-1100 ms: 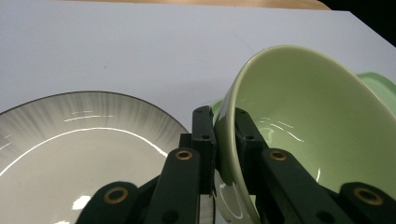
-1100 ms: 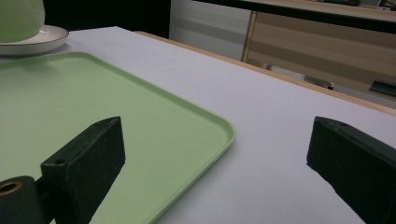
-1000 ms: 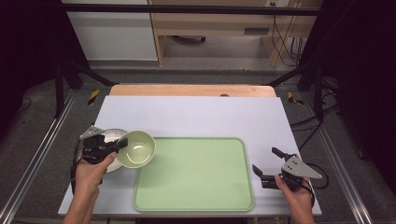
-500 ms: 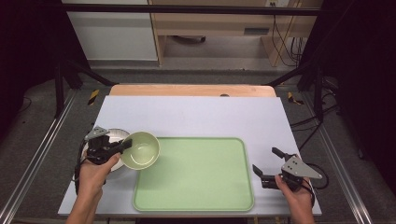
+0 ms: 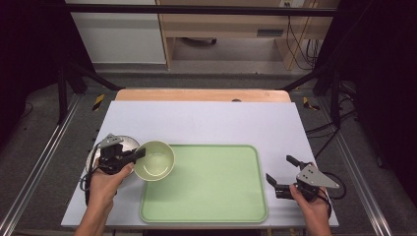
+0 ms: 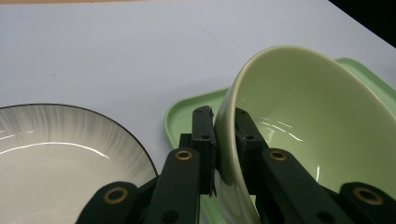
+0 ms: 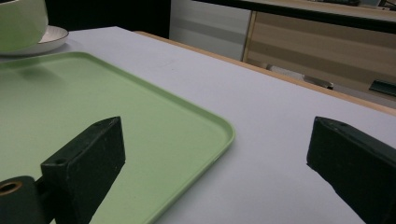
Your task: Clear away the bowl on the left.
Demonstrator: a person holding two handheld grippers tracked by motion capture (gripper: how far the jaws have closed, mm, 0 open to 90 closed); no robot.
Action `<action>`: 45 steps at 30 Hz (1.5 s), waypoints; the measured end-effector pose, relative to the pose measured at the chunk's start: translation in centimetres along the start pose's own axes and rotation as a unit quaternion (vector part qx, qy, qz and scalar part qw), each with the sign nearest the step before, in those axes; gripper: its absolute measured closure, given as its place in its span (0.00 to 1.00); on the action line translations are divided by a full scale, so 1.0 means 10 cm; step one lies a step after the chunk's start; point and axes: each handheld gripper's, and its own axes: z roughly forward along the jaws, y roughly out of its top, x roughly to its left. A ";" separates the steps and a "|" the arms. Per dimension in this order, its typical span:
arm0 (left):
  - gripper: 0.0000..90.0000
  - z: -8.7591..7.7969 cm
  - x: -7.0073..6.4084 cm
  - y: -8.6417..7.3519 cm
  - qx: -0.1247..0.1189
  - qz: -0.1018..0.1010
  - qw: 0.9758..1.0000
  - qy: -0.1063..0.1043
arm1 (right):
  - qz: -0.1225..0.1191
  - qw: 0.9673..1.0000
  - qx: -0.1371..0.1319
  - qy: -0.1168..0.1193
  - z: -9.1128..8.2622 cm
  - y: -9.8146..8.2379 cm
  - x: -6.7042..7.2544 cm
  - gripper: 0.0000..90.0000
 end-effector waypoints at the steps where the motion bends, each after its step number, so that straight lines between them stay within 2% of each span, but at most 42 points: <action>1: 0.91 0.00 0.00 0.00 0.001 0.001 1.000 0.000 | 0.000 1.000 0.000 0.000 0.00 0.00 0.00 0.05; 12: 0.91 0.04 -0.07 0.01 0.006 0.007 1.000 -0.009 | 0.001 1.000 -0.005 0.002 0.00 0.00 0.00 0.05; 25: 0.91 0.09 -0.16 0.01 0.009 0.014 1.000 -0.021 | 0.007 0.999 -0.039 0.020 -0.03 0.03 0.00 0.05; 32: 0.91 0.16 -0.25 0.00 0.015 0.018 0.999 -0.032 | 0.009 0.999 -0.047 0.024 -0.03 0.03 0.00 0.05; 45: 0.91 0.36 -0.48 -0.05 0.034 0.030 0.997 -0.055 | 0.007 0.999 -0.040 0.023 -0.02 0.02 0.01 0.05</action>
